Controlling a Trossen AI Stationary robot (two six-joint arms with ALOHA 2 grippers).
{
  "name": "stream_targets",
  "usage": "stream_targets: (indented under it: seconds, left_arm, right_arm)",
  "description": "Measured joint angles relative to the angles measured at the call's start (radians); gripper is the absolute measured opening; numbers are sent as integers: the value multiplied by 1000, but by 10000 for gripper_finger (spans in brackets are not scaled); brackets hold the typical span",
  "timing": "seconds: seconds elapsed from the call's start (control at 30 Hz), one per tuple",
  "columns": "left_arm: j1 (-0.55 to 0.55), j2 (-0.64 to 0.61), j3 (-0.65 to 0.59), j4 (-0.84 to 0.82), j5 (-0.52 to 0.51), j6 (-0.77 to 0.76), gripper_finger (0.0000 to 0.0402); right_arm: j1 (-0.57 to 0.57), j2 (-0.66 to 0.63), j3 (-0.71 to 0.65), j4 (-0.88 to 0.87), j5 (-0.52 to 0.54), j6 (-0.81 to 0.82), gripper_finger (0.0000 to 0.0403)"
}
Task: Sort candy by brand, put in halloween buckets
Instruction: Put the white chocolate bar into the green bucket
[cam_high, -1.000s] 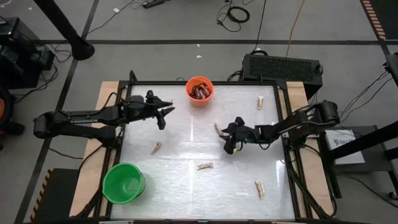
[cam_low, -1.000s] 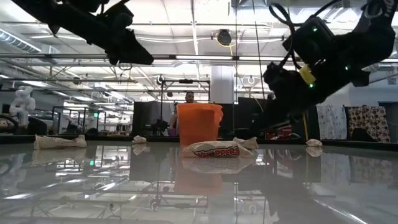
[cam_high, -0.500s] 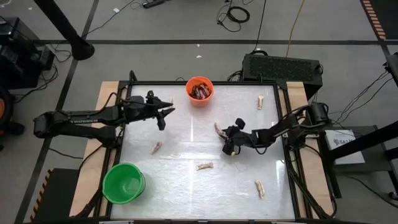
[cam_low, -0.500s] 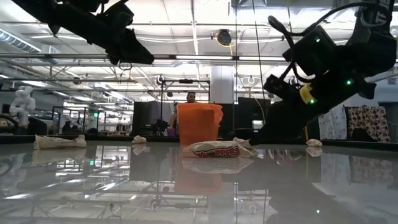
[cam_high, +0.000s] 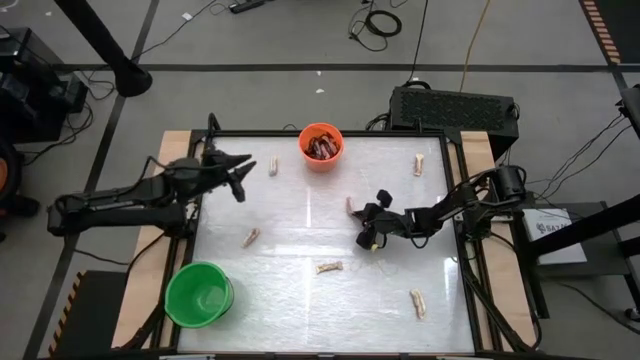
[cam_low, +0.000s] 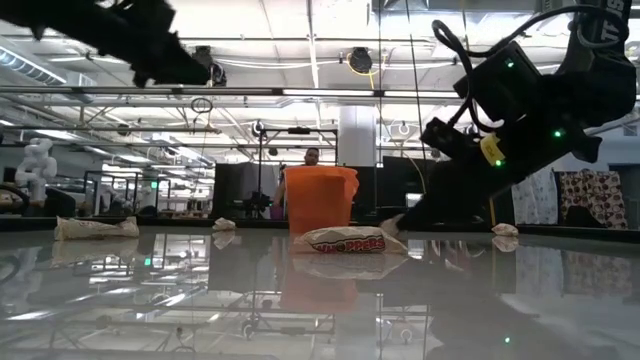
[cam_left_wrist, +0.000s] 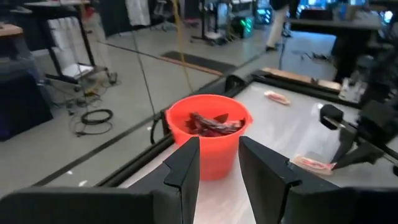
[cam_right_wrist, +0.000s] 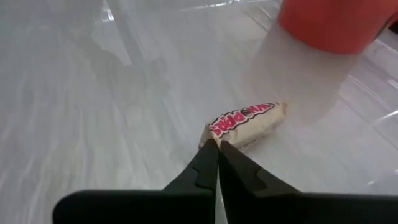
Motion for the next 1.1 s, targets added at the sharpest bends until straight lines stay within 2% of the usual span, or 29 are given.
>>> stream_targets:
  seconds: [0.17, 0.3, 0.5, 0.63, 0.77, 0.97, 1.1]
  left_arm:
    - [0, -144, -149, 103, 4, -47, 118]
    - [0, -235, -262, 200, 8, -52, 118]
    - [0, -316, -365, 211, -130, -87, 118]
    - [0, -319, -392, 208, -163, -105, 118]
    - [0, -318, -417, 207, -163, -106, 118]
    - [0, -317, -424, 146, -163, -108, 118]
    - [0, -314, -424, 129, -163, -130, 118]
  right_arm:
    - [0, 0, 0, 44, -10, -5, 1]
    - [0, 0, 1, 148, -95, -14, 1]
    - [33, 0, 59, 283, -237, -52, 0]
    - [87, 0, 163, 276, -288, -89, 0]
    - [145, 26, 297, 255, -296, -166, 0]
    - [183, 147, 512, 239, -389, -265, 0]
    - [181, 242, 674, 179, -400, -305, 0]
